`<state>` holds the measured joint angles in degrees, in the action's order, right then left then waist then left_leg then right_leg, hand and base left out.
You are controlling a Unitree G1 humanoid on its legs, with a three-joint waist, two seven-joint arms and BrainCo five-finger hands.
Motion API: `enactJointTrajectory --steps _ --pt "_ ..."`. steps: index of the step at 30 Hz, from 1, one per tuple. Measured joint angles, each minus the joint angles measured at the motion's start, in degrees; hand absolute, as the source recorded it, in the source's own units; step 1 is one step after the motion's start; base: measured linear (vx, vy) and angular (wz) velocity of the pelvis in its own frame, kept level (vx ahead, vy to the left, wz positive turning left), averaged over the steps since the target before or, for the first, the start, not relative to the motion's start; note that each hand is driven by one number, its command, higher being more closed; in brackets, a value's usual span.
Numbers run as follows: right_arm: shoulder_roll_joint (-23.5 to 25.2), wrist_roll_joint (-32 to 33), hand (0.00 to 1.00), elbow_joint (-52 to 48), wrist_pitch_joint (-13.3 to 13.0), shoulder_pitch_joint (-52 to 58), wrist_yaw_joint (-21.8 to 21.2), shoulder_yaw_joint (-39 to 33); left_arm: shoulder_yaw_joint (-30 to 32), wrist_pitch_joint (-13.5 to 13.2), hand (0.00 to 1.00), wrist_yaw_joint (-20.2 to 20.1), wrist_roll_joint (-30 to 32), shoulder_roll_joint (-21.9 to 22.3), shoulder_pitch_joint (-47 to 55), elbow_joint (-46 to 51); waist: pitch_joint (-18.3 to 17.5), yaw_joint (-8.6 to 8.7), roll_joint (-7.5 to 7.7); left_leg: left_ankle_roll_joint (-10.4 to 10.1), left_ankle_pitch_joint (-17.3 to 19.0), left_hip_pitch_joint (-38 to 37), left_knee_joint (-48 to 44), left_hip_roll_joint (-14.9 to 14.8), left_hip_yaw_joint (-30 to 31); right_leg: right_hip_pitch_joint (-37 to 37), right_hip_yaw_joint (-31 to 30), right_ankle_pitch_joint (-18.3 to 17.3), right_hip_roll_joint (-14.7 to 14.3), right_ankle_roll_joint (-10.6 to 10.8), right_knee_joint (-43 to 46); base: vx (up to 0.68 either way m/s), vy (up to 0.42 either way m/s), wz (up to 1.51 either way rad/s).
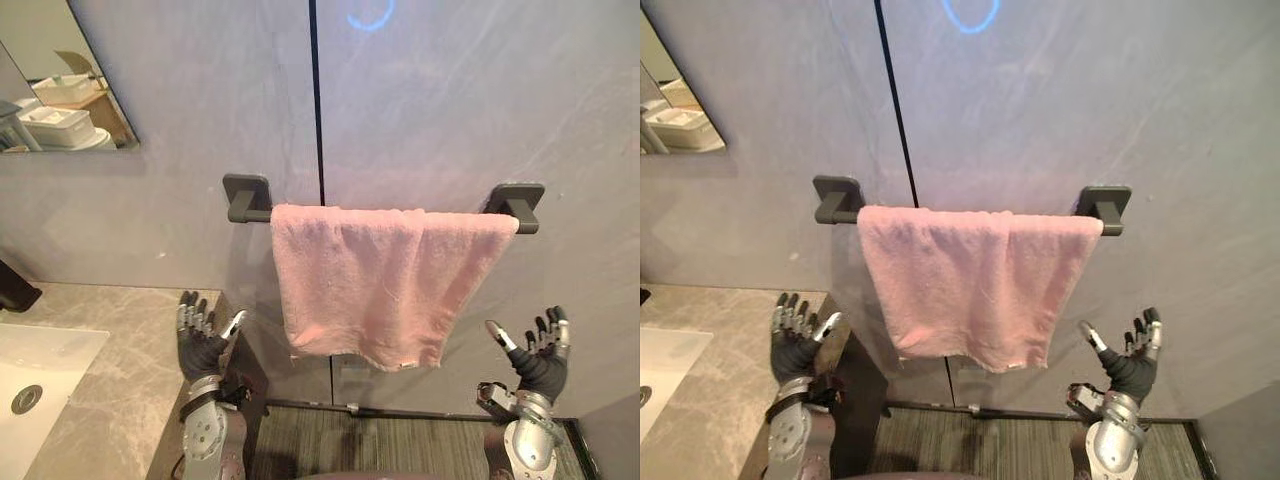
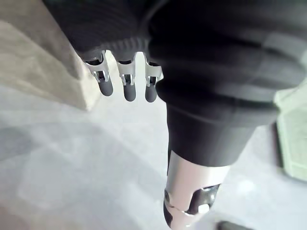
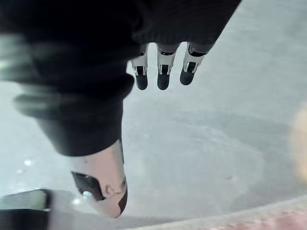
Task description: Organize washtable
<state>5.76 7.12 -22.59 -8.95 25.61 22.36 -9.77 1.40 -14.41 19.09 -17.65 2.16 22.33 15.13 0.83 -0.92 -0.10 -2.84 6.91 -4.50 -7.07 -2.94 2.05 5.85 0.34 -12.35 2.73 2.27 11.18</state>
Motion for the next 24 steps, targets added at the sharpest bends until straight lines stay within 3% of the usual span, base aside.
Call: enactJointTrajectory --steps 6,10,16,19,24 --pt "-0.6 -0.7 0.00 -6.1 -3.2 -3.3 -0.9 -2.0 2.6 -2.6 0.00 0.0 0.4 -0.1 0.1 8.5 -1.2 0.10 0.14 0.0 0.0 -0.5 0.0 0.2 0.0 -0.1 -0.2 -0.4 0.0 -0.2 0.9 -0.03 -0.002 0.00" --pt "-1.9 -0.7 0.00 -8.5 -7.4 -9.5 -4.4 -4.2 5.1 -5.7 0.00 0.0 0.9 -0.1 -2.1 13.8 -2.1 0.20 -0.02 0.1 -0.1 -1.2 0.1 1.0 1.1 0.7 -0.3 -0.3 0.1 -0.3 0.8 -0.01 0.006 0.02" --pt "-2.7 0.3 0.00 -11.0 -9.9 -15.9 -8.4 -4.8 5.2 -7.5 0.00 -1.1 0.2 -0.8 -4.2 19.0 -2.4 0.19 -0.25 0.2 -0.2 -1.4 0.2 1.5 1.8 1.1 -0.3 -0.3 0.2 -0.3 0.6 -0.01 0.008 0.04" --pt "-4.5 4.0 0.00 -12.2 -11.1 -18.2 -12.4 -1.7 2.8 -9.0 0.00 -4.1 -3.0 -1.6 -7.7 20.8 -2.4 0.20 -0.26 0.3 -0.2 -1.4 0.3 1.6 2.1 1.3 -0.2 -0.2 0.3 -0.1 0.4 0.00 0.006 0.02" --pt "-5.8 14.0 0.00 -12.2 -12.1 -19.4 -22.2 8.6 -8.7 -9.4 0.00 -12.1 -10.0 -3.6 -9.4 20.8 -2.3 0.34 -0.29 0.4 -0.3 -2.2 0.8 1.9 2.3 2.7 -0.2 0.6 0.5 0.0 -1.6 0.00 0.000 0.00"
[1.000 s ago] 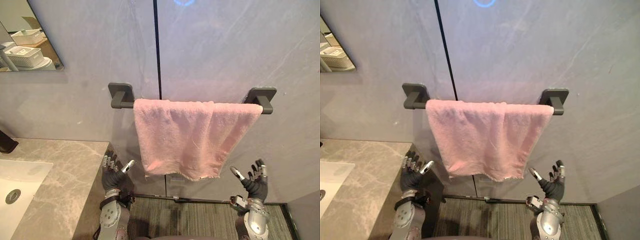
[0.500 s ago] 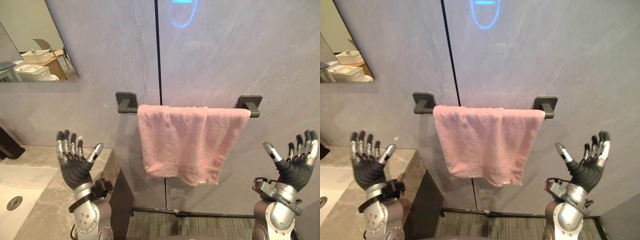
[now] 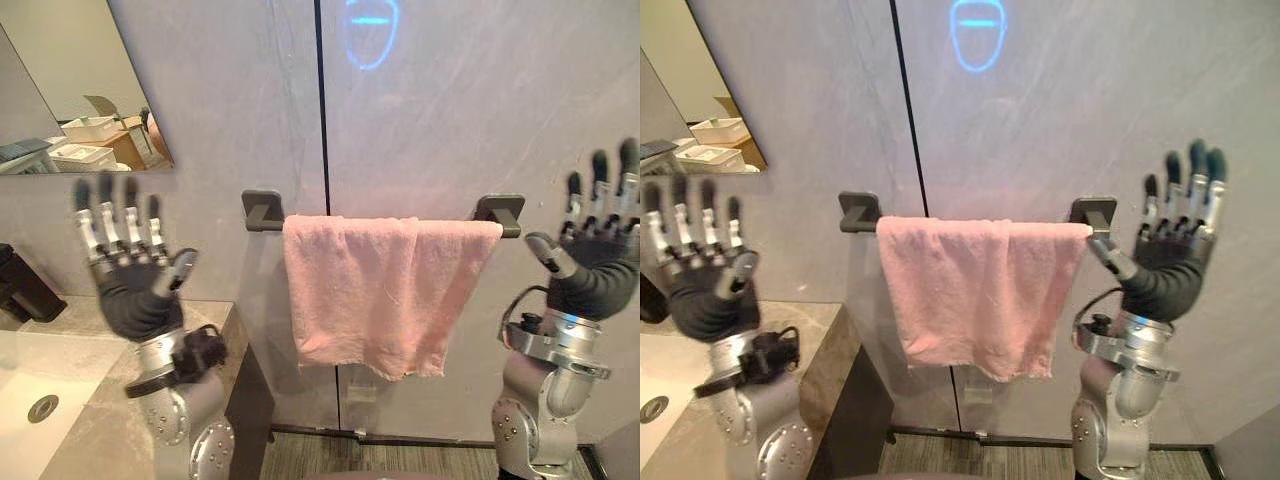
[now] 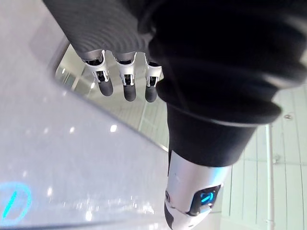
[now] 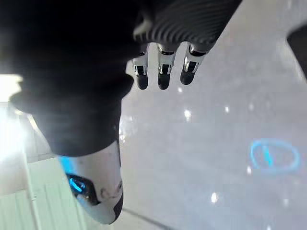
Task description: Organize washtable
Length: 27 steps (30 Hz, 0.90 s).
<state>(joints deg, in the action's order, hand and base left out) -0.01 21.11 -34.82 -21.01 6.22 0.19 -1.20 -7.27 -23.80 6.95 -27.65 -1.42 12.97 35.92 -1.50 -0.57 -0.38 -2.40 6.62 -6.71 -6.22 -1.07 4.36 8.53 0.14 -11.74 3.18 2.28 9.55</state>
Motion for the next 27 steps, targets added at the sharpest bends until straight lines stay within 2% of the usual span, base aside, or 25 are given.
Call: enactJointTrajectory --steps 2,3,5,8,12,18,24,27 --pt "-0.5 2.8 0.00 0.0 0.4 -0.1 -3.4 4.0 -3.7 0.9 0.00 -3.0 -2.2 -0.5 -0.8 -0.9 0.0 -0.06 0.03 0.1 0.0 -0.1 0.2 0.1 0.0 0.2 0.0 0.2 0.1 0.1 -0.5 0.00 0.000 0.00" --pt "-0.6 5.1 0.00 0.1 1.4 -0.2 -6.3 7.0 -6.4 1.5 0.00 -5.6 -4.0 -1.2 -0.8 -2.0 0.0 -0.04 -0.02 0.1 -0.1 0.0 0.2 0.0 0.0 0.3 0.0 0.5 0.0 0.1 -0.9 0.00 0.000 0.00" --pt "-1.9 8.3 0.00 0.8 3.8 -0.2 -11.5 12.6 -12.2 4.7 0.00 -10.7 -8.0 -2.3 -1.1 -6.2 0.0 -0.06 0.03 0.1 -0.1 0.0 0.3 0.0 0.0 0.4 0.0 0.6 0.1 0.1 -1.2 0.00 0.000 0.00" --pt "-3.7 8.9 0.00 3.6 6.1 -0.2 -14.7 14.3 -14.7 6.8 0.00 -13.8 -10.6 -2.4 -2.3 -9.1 0.1 -0.05 0.17 0.1 -0.1 -0.1 0.3 0.0 0.0 0.7 0.0 0.8 0.0 0.2 -1.7 0.00 0.000 0.00" --pt "-5.3 9.0 0.00 7.7 8.6 0.8 -17.0 15.6 -17.3 8.3 0.00 -16.9 -11.2 -3.3 -3.2 -11.4 0.2 -0.01 0.16 0.1 -0.1 -0.1 0.4 0.0 0.0 0.8 0.0 0.8 0.0 0.2 -1.8 0.00 0.000 0.00" --pt "-6.0 6.1 0.00 14.4 10.4 4.0 -17.8 15.2 -18.2 10.4 0.00 -18.4 -11.1 -3.9 -3.2 -16.4 1.1 0.11 0.21 0.1 -0.1 -0.1 0.4 0.0 0.0 0.7 0.0 0.8 0.0 0.2 -2.0 0.00 0.000 0.00" --pt "-6.0 0.9 0.00 20.8 11.5 4.8 -17.8 13.3 -18.3 12.2 0.00 -19.5 -9.5 -4.4 -3.1 -21.1 2.0 0.12 0.35 0.2 -0.2 0.1 0.9 0.0 0.0 0.8 0.0 1.2 0.0 0.2 -2.8 0.00 0.000 0.00" --pt "-6.0 -0.5 0.00 22.9 11.6 5.0 -17.6 12.3 -18.0 12.3 0.00 -19.6 -7.3 -4.5 -3.2 -22.2 2.2 0.21 0.20 0.5 -0.4 0.1 1.4 0.1 0.1 0.7 0.0 1.2 0.1 0.2 -3.0 0.01 0.000 0.00"
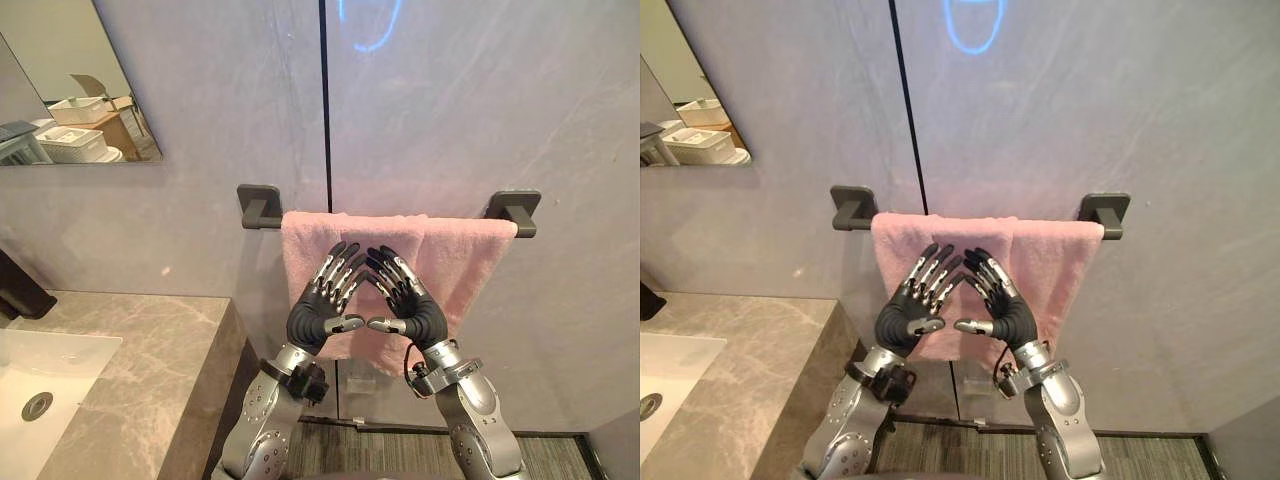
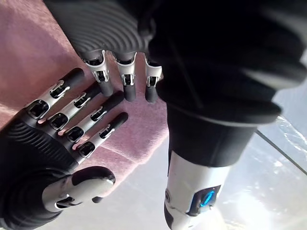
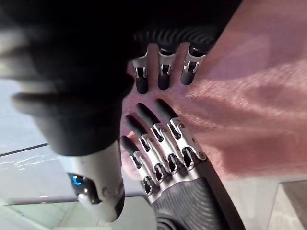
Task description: Organize washtable
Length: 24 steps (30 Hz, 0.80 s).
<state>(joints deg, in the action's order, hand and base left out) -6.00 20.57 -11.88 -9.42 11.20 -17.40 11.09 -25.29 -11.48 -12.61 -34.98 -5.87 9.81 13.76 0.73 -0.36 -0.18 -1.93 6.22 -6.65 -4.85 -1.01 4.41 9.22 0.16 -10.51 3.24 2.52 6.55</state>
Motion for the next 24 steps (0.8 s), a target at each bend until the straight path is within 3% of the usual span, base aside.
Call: enactJointTrajectory --steps 11,17,24 --pt "1.4 -5.8 0.00 3.3 0.0 -0.1 3.1 -3.2 1.5 0.0 0.00 -0.6 11.1 -0.1 -1.1 -6.4 1.1 0.72 0.54 0.1 -0.1 0.1 0.4 0.0 0.4 0.3 0.4 0.1 0.0 -0.1 -0.8 0.01 -0.005 0.01" --pt "3.3 -9.0 0.00 7.3 -0.1 -0.6 8.9 -8.7 6.0 -0.1 0.00 4.9 16.0 0.5 -2.4 -9.8 1.3 1.17 0.36 0.1 -0.3 0.2 0.8 0.0 0.5 0.2 0.5 0.4 -0.1 -0.3 -1.3 0.00 -0.004 0.01" --pt "4.8 -10.0 0.00 8.0 -0.1 -1.2 12.3 -12.2 10.3 -0.1 0.00 9.3 18.4 1.4 -2.5 -10.8 1.4 1.25 0.46 0.1 -0.3 0.8 0.9 -0.1 0.3 0.2 0.3 1.2 -0.1 -0.2 -2.7 0.00 0.000 0.00"
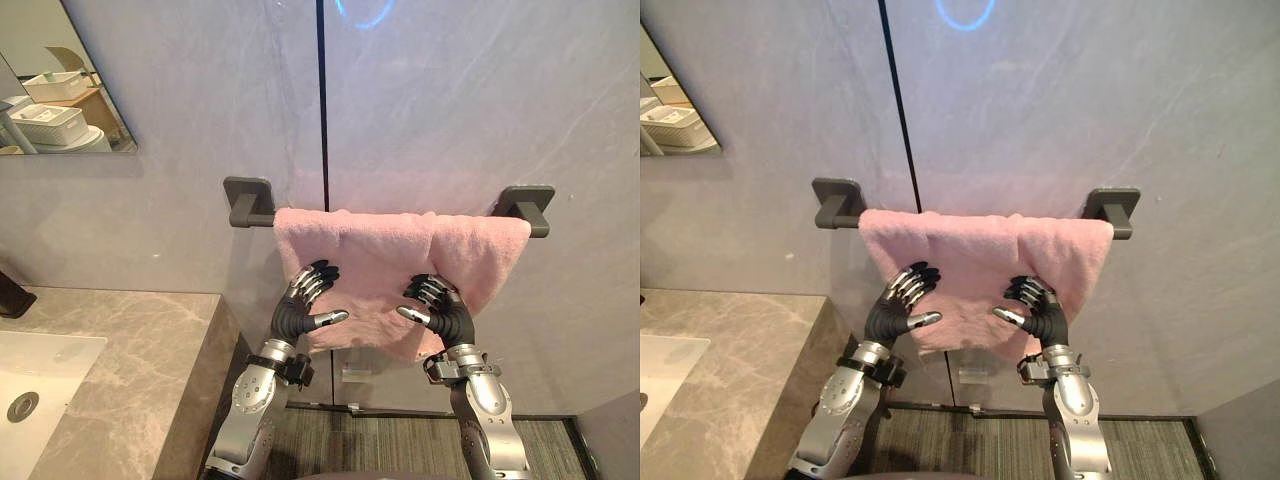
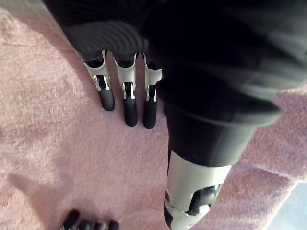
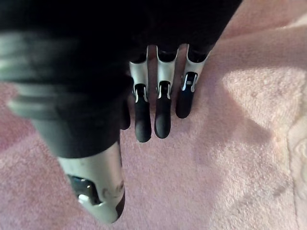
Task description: Organize washtable
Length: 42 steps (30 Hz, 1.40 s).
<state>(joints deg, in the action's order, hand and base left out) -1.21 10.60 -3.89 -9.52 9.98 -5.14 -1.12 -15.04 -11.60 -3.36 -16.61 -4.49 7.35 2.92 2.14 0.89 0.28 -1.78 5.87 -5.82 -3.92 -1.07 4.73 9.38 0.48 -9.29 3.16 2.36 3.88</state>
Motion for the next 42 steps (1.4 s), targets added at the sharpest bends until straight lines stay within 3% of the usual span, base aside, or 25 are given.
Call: enactJointTrajectory --steps 13,26,33,42 --pt "2.2 1.7 0.00 0.6 -0.3 -1.1 3.9 -8.5 5.0 -0.1 0.00 4.6 1.5 1.2 -1.0 -1.0 0.3 0.19 0.16 0.2 -0.9 0.6 1.4 0.0 -0.3 -0.9 -0.5 1.1 0.0 0.1 -1.3 0.00 0.001 -0.01" --pt "5.2 3.4 0.00 -3.4 -1.4 3.0 5.1 -12.5 11.0 -0.2 0.00 4.9 1.4 3.8 3.4 -0.6 1.5 1.20 0.25 0.1 -0.9 1.2 1.9 0.0 -1.2 -1.8 -1.4 1.6 0.1 0.3 -1.9 0.01 0.003 -0.02" --pt "6.0 3.4 0.00 -8.3 -1.4 10.1 5.5 -12.4 11.1 -0.2 0.00 4.7 0.3 6.0 9.9 3.0 1.7 0.70 -0.04 0.2 -0.7 1.2 1.8 -0.7 -2.2 -1.8 -1.9 1.5 0.3 0.4 -1.4 0.03 -0.001 -0.03" --pt "7.1 0.7 0.00 -10.2 -1.3 17.3 5.5 -10.6 13.0 -0.1 0.00 3.5 -0.8 6.8 16.4 2.2 1.3 -0.31 -0.29 0.1 1.7 1.7 -1.8 -0.8 -3.6 -3.2 -1.7 -1.7 0.6 0.7 3.9 -0.02 -0.005 -0.02"
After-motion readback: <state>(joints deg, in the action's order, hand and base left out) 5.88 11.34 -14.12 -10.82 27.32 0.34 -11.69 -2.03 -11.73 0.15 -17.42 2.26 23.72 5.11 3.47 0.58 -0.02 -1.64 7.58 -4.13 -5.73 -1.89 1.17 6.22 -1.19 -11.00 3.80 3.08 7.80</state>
